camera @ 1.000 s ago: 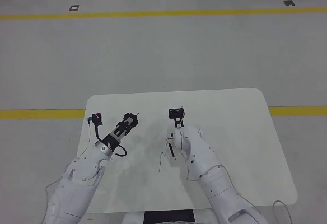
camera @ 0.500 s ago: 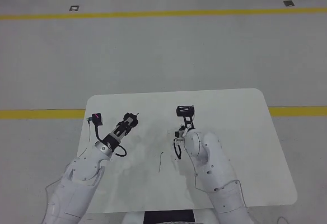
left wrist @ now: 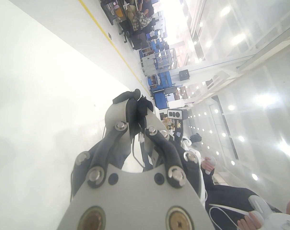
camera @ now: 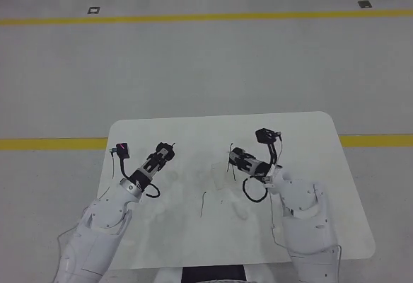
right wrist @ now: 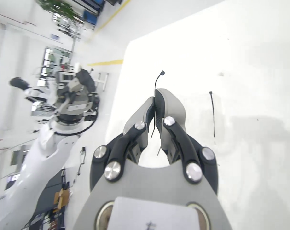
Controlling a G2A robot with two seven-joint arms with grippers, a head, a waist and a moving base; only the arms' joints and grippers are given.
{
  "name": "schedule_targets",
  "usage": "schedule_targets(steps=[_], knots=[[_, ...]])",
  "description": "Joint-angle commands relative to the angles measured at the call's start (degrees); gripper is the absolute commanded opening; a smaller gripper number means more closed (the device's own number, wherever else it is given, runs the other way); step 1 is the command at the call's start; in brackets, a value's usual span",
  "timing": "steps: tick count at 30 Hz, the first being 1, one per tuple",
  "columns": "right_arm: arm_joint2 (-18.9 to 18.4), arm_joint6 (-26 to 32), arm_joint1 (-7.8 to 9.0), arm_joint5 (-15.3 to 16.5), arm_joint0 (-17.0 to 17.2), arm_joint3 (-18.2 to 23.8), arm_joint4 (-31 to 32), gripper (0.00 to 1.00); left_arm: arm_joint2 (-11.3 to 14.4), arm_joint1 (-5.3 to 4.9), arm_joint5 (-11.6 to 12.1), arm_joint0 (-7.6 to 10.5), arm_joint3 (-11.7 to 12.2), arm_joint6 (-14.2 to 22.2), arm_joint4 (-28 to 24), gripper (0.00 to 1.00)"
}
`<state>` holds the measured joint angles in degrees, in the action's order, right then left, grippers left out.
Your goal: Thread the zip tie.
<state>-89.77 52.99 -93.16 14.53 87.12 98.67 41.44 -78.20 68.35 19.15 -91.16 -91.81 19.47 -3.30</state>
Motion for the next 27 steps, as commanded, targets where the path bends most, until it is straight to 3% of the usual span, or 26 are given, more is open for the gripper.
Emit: schedule_targets(steps=[1, 3, 14, 20, 27], knots=[[-1.2, 1.8, 0.5, 3.2, -0.8, -1.7, -6.3, 0.0, 0.0, 0.0, 0.0, 0.0, 0.0, 0.0, 0.0, 0.0], [-1.7, 3.7, 0.91, 5.0, -1.8, -3.0, -10.2, 0.0, 0.0, 0.0, 0.0, 0.0, 0.0, 0.0, 0.0, 0.0], [0.0, 10.0, 3.61, 5.0, -5.6, -8.2, -25.4, 0.0, 0.0, 0.0, 0.0, 0.0, 0.0, 0.0, 0.0, 0.0], [1.9, 10.1, 5.01, 5.0, -6.7, -9.9, -29.3, 0.0, 0.0, 0.0, 0.0, 0.0, 0.0, 0.0, 0.0, 0.0], [1.9, 10.1, 5.01, 5.0, -6.7, -9.9, -29.3, 0.0, 0.0, 0.0, 0.0, 0.0, 0.0, 0.0, 0.0, 0.0]])
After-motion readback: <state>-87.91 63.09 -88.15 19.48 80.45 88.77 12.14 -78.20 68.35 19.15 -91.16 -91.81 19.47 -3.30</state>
